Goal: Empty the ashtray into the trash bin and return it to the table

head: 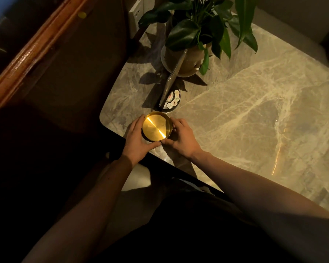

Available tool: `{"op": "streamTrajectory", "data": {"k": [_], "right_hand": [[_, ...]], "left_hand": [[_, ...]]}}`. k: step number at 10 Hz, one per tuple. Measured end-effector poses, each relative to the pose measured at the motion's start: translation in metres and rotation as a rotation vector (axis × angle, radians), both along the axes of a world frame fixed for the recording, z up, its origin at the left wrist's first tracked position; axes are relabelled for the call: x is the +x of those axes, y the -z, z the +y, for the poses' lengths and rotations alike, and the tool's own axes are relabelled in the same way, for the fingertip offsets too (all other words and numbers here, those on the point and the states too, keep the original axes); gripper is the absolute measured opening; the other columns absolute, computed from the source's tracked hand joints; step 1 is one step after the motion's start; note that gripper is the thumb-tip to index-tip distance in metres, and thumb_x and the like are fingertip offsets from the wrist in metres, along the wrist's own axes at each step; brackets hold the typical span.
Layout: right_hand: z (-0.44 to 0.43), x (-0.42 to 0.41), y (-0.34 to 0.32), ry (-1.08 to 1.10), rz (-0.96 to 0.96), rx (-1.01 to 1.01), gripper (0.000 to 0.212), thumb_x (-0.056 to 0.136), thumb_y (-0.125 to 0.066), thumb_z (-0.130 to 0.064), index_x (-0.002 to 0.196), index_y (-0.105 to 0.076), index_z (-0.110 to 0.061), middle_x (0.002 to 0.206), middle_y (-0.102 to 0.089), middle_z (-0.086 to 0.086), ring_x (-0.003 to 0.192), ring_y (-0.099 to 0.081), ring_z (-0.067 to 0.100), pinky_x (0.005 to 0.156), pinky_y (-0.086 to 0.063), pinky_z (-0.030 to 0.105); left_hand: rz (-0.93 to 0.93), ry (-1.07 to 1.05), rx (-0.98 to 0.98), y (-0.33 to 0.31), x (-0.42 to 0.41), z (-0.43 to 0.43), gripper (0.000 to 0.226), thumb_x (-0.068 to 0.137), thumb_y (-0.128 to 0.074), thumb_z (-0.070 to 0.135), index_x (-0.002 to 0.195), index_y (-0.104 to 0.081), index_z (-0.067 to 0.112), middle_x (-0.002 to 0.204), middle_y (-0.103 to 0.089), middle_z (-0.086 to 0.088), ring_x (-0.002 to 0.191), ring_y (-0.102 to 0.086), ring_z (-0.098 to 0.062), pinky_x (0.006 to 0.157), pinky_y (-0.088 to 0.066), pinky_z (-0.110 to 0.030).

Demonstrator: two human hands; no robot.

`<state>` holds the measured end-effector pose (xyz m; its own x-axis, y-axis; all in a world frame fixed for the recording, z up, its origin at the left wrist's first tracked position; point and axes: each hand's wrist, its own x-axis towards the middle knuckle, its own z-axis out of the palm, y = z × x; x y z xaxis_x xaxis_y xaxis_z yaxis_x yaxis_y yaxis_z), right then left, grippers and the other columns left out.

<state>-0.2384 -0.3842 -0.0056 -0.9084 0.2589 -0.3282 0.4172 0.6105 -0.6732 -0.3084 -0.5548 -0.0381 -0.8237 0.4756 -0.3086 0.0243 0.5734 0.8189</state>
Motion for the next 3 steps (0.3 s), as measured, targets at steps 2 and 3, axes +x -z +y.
{"op": "streamTrajectory", "data": {"k": [2, 3], "right_hand": [[0.008, 0.001, -0.002, -0.038, -0.019, 0.003, 0.080, 0.077, -0.079, -0.033, 0.142, -0.040, -0.007, 0.132, -0.048, 0.012, 0.119, -0.049, 0.020, 0.096, -0.032, 0.017], [0.017, 0.008, -0.004, -0.008, -0.021, 0.010, 0.073, 0.084, -0.072, -0.034, 0.144, -0.038, -0.008, 0.135, -0.048, 0.012, 0.121, -0.050, 0.021, 0.100, -0.032, 0.019]], "left_hand": [[0.081, -0.087, 0.041, -0.011, 0.009, -0.001, 0.090, 0.068, -0.069, 0.057, 0.144, -0.037, 0.021, 0.147, -0.039, -0.002, 0.136, -0.040, -0.022, 0.106, -0.044, -0.048], [0.168, -0.125, 0.089, -0.021, 0.019, 0.008, 0.061, 0.083, -0.067, 0.039, 0.137, -0.046, 0.019, 0.140, -0.045, -0.002, 0.129, -0.045, -0.022, 0.103, -0.047, -0.044]]}}
